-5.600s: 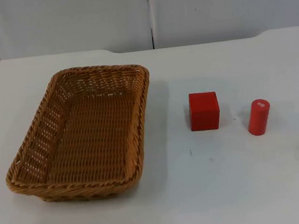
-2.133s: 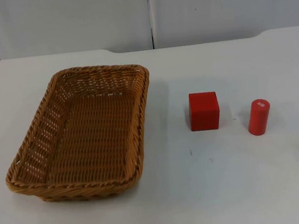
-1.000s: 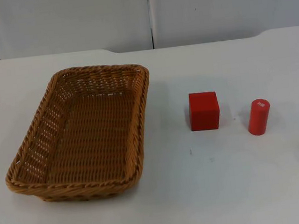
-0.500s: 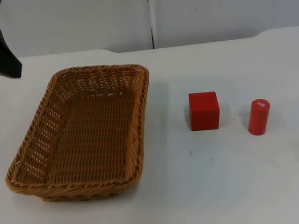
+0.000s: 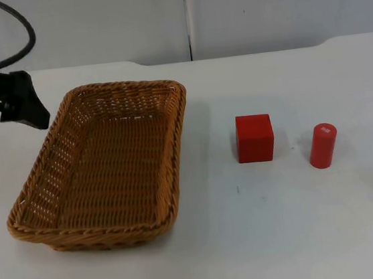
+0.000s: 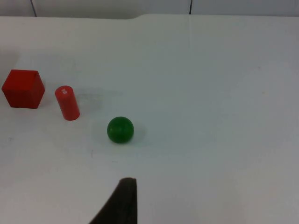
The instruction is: Pick up the basket with the left hand and place the object to the left of the red cylinder into the basket with the right hand.
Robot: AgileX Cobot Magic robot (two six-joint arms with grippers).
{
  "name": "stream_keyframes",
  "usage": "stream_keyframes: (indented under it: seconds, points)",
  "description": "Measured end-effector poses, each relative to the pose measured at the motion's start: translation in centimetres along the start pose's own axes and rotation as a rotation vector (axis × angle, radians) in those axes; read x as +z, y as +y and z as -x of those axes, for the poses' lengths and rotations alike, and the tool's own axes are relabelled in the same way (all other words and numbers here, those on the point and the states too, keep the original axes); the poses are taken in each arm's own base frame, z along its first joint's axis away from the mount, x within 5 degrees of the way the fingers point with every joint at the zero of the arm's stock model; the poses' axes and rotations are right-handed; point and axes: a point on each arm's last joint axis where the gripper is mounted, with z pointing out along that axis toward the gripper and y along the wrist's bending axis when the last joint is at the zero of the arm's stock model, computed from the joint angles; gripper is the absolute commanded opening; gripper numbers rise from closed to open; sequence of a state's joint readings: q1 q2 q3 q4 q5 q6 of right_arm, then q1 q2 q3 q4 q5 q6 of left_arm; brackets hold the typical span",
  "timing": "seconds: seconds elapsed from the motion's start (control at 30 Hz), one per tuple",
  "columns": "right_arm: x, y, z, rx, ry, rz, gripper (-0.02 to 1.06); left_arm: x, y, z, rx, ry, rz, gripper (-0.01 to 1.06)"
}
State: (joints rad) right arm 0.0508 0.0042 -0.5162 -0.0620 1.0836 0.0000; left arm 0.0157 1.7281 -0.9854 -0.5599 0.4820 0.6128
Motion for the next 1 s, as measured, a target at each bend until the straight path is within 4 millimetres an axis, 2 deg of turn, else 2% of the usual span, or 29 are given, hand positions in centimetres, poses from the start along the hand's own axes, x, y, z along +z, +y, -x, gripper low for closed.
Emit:
stream_keyframes:
  seconds: [0.2,0.37,0.4,0.57,0.63,0.8,1.0]
  points:
    - [0.0,0.0,0.0,0.0,0.0,0.0,1.05,1.4,0.0,0.5,0.004,0.032,-0.044,1.05]
    - [0.0,0.0,0.0,0.0,0.0,0.0,1.05,3.9,0.1,0.9,0.013,0.08,-0.075,1.05]
    - [0.0,0.0,0.0,0.0,0.0,0.0,1.05,3.9,0.1,0.9,0.013,0.08,-0.075,1.05]
    - [0.0,0.0,0.0,0.0,0.0,0.0,1.05,7.0,-0.6,1.1,0.038,0.158,-0.127,1.05]
    - [0.0,0.0,0.0,0.0,0.0,0.0,1.05,7.5,-0.7,1.2,0.043,0.169,-0.135,1.05]
    - [0.0,0.0,0.0,0.0,0.0,0.0,1.05,9.9,-0.4,0.7,0.033,0.225,-0.152,1.05]
    - [0.0,0.0,0.0,0.0,0.0,0.0,1.05,11.3,-0.3,0.5,0.029,0.275,-0.184,1.05]
